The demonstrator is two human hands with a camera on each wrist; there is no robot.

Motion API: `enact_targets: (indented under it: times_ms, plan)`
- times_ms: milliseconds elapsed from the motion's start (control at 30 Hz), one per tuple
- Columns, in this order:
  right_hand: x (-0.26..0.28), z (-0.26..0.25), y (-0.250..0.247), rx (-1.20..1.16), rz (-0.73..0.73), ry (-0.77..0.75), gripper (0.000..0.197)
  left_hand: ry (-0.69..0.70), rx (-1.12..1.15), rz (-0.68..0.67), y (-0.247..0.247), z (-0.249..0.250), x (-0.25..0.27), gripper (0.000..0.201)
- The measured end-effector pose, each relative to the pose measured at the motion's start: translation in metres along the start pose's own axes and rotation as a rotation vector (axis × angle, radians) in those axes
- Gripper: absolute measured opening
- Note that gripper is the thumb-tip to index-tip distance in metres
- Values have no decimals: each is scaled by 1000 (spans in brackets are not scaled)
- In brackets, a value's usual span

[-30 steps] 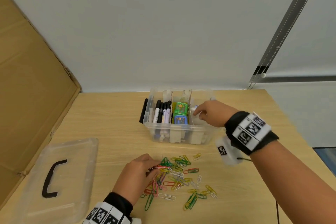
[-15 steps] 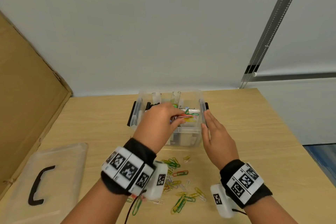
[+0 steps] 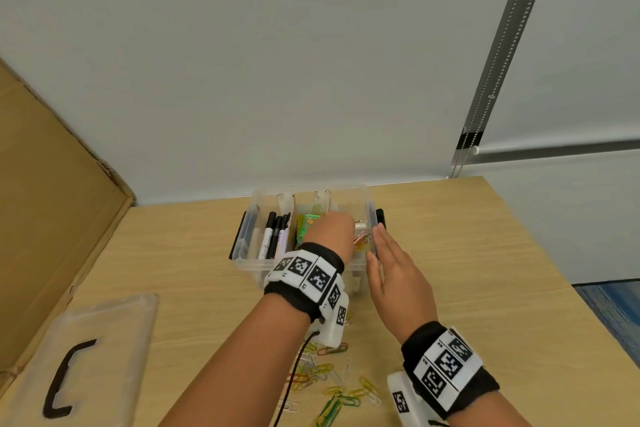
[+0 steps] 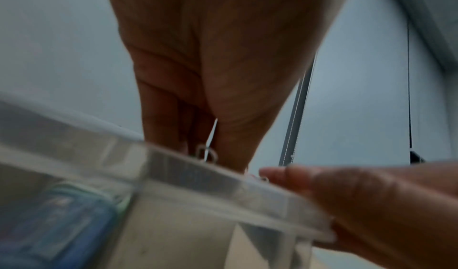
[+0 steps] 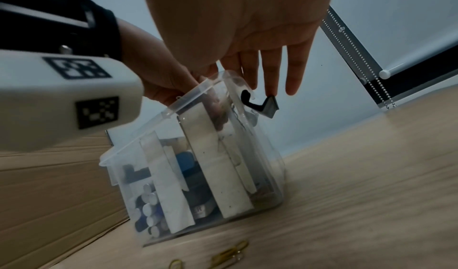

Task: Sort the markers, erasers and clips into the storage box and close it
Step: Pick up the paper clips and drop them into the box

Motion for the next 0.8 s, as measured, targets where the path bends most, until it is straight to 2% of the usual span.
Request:
enact_targets:
  times_ms: [100,200,333,433,600,700,800]
  plan:
    - [0,0,0,1,-2,-1,60,15,-38,-89,1,3,-9,17]
    - [0,1,-1,12,-9,-6,60,30,82,-108,-8,4,-2,23]
    - [1,2,-1,9,-14,-12,61,79,355,105,-29,-10,33,26]
    - [1,2,0,6,-18,-6,62,98,467,271,-29,-29,68,25]
    - [1,-2,-4,61,-80,35,64,93,505,373,12,-67,118,20]
    - [6,-22,-14,223,-60,-53,58,76,426,296,56,-86,141,18]
    - [29,-49,-12,145,-30,-260,40,63,320,143,93,-99,157,33]
Point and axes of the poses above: each hand's wrist, its own x-axis away from the middle knuckle, its own y-axis out of the palm, z = x × y, the point moved 2 cm from there along -x, towards the middle knuckle, and after that the axes turned 6 degrees about -x, right-handed, at the moved point
